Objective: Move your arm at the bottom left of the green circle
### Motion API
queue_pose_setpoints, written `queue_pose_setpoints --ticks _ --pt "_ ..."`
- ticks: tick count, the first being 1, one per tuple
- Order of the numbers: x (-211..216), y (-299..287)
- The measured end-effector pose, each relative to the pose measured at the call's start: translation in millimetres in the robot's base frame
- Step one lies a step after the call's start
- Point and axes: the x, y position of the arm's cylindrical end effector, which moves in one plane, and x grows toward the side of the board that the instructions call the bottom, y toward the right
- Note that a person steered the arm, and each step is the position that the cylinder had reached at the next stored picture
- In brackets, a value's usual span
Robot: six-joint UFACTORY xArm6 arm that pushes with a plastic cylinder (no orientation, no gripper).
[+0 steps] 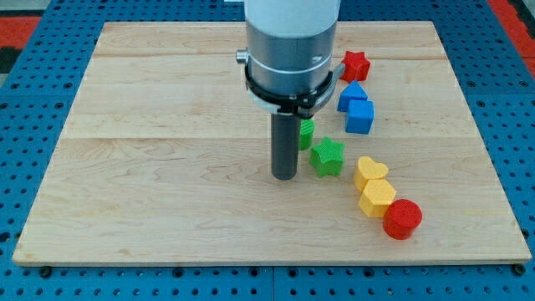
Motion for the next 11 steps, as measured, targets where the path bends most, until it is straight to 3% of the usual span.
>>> queue_pose_setpoints --ticks 3,5,11 --pt "0 61" --pt "-1 -5" --pt "-28 -52"
